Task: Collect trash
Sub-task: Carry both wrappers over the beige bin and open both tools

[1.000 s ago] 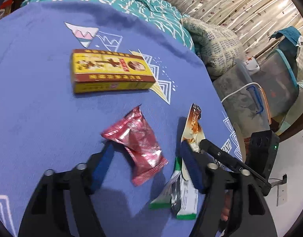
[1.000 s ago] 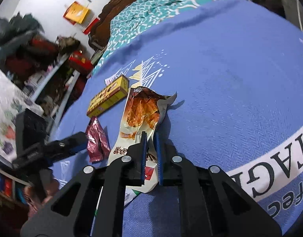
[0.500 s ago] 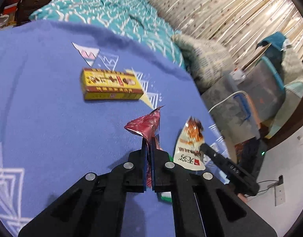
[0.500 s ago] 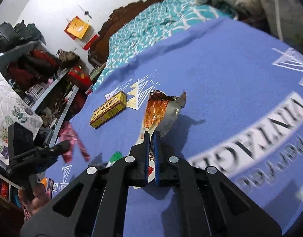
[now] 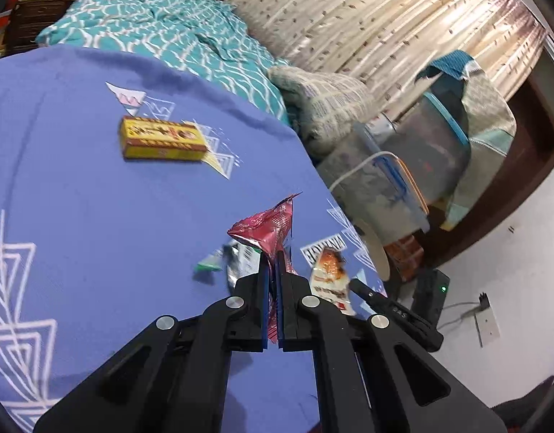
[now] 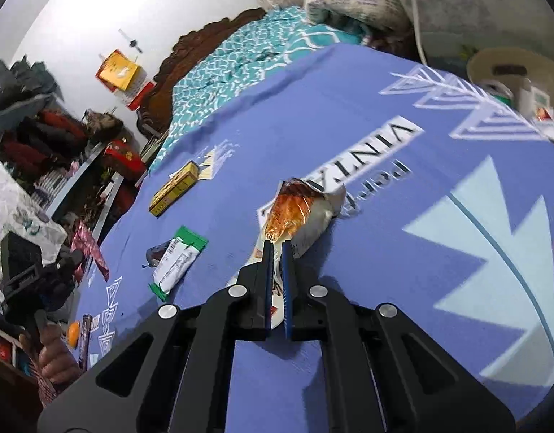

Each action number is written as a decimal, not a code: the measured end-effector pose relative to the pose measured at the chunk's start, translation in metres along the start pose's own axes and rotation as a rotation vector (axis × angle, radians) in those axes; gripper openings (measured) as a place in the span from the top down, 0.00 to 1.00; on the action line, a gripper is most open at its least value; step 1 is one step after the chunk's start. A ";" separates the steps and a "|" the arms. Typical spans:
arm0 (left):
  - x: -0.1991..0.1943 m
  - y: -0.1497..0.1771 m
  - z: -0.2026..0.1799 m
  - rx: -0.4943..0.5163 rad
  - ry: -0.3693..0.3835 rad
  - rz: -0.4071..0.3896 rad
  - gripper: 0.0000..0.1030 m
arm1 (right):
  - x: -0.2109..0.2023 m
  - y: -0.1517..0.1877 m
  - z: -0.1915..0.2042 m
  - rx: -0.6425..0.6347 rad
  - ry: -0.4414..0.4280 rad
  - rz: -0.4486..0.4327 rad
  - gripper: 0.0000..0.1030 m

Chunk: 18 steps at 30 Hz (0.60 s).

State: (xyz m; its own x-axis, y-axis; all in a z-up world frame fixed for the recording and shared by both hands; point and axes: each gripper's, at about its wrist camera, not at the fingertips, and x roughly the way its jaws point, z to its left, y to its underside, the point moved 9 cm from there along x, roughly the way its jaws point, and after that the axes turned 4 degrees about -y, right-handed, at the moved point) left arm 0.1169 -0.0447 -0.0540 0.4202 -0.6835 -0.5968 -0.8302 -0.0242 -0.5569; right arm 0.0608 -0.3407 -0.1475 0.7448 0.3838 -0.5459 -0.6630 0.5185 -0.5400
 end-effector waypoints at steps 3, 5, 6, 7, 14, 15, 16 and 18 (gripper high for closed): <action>0.006 0.005 -0.006 0.005 0.008 0.016 0.97 | -0.001 0.002 -0.002 0.035 -0.021 0.012 0.90; 0.008 0.005 -0.009 0.007 0.013 0.021 0.97 | -0.002 0.004 0.001 0.044 -0.024 0.013 0.90; 0.009 0.006 -0.010 0.009 0.014 0.022 0.97 | -0.001 0.005 0.001 0.042 -0.023 0.015 0.90; 0.009 0.006 -0.011 0.012 0.015 0.024 0.97 | -0.001 0.005 0.002 0.039 -0.023 0.018 0.90; 0.015 0.008 -0.016 0.015 0.030 0.041 0.97 | -0.001 0.011 -0.004 0.051 -0.021 0.035 0.90; 0.016 0.009 -0.017 0.019 0.034 0.046 0.97 | -0.002 0.012 -0.004 0.051 -0.019 0.033 0.90; 0.020 0.010 -0.020 0.025 0.041 0.054 0.97 | -0.004 0.011 -0.005 0.050 -0.014 0.032 0.90; 0.029 0.013 -0.027 0.035 0.054 0.078 0.97 | -0.006 0.012 -0.006 0.055 -0.018 0.033 0.84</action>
State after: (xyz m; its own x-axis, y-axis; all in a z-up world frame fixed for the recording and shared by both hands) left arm 0.1085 -0.0846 -0.0630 0.3340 -0.7206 -0.6075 -0.8459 0.0552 -0.5305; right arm 0.0480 -0.3417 -0.1547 0.7240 0.4146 -0.5513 -0.6825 0.5464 -0.4854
